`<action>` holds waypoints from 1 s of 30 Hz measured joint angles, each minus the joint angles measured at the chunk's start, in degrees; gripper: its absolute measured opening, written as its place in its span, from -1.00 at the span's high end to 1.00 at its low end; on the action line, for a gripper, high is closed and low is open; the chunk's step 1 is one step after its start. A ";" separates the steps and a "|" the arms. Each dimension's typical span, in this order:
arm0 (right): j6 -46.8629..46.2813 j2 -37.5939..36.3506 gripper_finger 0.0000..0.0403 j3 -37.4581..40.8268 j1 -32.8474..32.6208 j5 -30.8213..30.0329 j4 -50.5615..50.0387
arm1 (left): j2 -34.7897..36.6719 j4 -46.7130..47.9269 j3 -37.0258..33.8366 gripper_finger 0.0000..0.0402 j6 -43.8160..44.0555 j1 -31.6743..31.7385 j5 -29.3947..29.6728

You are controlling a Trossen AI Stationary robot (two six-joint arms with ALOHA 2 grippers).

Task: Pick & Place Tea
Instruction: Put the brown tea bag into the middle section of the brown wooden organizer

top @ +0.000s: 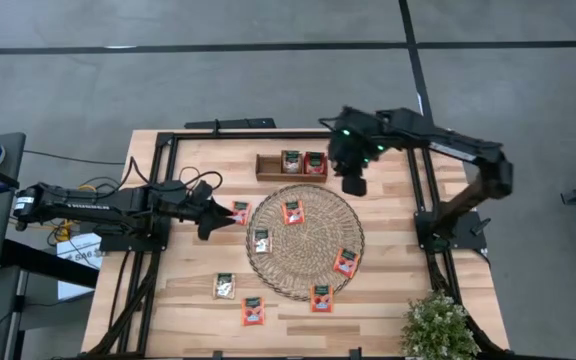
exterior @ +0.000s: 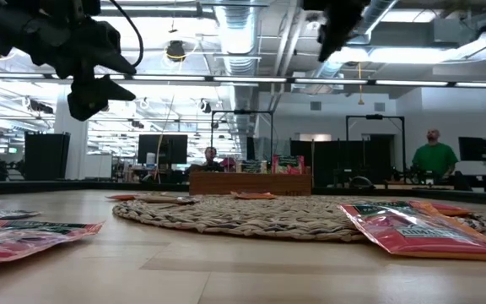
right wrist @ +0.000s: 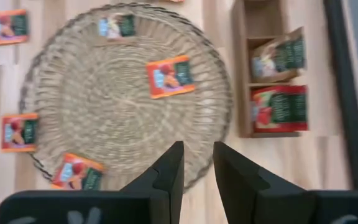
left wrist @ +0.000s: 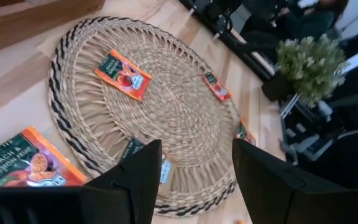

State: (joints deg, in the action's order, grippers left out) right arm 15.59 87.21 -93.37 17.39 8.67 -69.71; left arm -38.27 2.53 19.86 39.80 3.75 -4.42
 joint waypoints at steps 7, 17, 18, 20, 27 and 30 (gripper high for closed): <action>-6.76 -15.78 0.61 24.31 -1.56 3.42 19.54 | -1.03 -4.96 0.54 0.06 5.86 -0.02 0.06; -22.32 -35.22 0.61 49.48 -5.26 3.36 44.10 | -16.50 1.24 14.43 0.06 0.82 -0.02 -0.19; -23.29 -36.76 0.61 51.29 -5.62 3.24 46.50 | -18.80 3.15 16.41 0.06 0.08 -0.02 -0.50; -24.61 -39.59 0.61 54.84 -6.18 3.10 50.88 | -23.20 7.43 20.36 0.06 -0.99 0.00 -1.44; -28.13 -48.90 0.61 65.00 -6.54 1.54 60.28 | -37.17 20.22 33.24 0.06 -4.88 -0.02 -4.94; -29.89 -52.34 0.61 68.92 -6.54 1.66 65.24 | -41.73 24.34 37.67 0.06 -6.87 -0.02 -6.32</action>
State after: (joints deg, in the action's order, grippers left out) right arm -14.30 34.86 -24.45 10.85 10.33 -4.47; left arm -80.00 26.88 57.53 32.92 3.73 -10.73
